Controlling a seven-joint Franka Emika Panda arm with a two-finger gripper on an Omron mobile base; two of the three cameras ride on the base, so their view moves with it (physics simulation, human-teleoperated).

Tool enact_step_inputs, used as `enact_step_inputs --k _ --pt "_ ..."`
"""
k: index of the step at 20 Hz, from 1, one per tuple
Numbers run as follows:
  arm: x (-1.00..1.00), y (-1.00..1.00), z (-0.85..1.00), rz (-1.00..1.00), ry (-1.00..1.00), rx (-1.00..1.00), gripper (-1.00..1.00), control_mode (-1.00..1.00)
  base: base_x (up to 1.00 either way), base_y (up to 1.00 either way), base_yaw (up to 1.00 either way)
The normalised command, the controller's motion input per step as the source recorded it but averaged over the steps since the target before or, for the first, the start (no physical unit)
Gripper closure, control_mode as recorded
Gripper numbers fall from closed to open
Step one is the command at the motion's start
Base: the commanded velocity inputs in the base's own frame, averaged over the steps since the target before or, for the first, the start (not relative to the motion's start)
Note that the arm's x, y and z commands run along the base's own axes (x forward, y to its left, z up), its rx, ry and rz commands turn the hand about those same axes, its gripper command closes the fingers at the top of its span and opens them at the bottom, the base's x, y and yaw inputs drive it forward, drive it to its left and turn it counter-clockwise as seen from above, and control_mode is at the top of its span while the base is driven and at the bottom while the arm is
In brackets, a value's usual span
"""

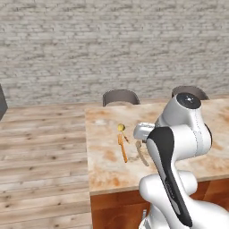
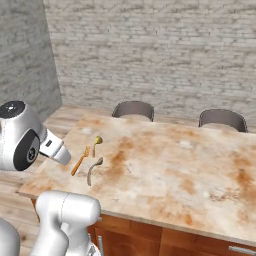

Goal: Organize the utensils by type. Pick up the wooden spoons from the counter and place them in the open cabinet. Then pick up the metallic utensils from the counter and place them in the open drawer.

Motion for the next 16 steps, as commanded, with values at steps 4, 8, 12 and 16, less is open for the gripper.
enact_step_inputs --k 4,8,12,16 --pt "0.30 -0.24 0.00 0.05 0.01 0.02 -1.00 -1.00 0.09 -0.06 0.00" --pt "0.44 -0.27 -0.03 0.15 0.01 0.00 -1.00 -1.00 0.00 0.00 0.00" --pt "0.46 -0.31 -0.17 0.21 0.01 0.00 -1.00 -1.00 0.00 0.00 0.00" --pt "0.52 -0.09 -0.42 0.15 0.15 -0.01 -1.00 -1.00 0.00 0.00 0.00"
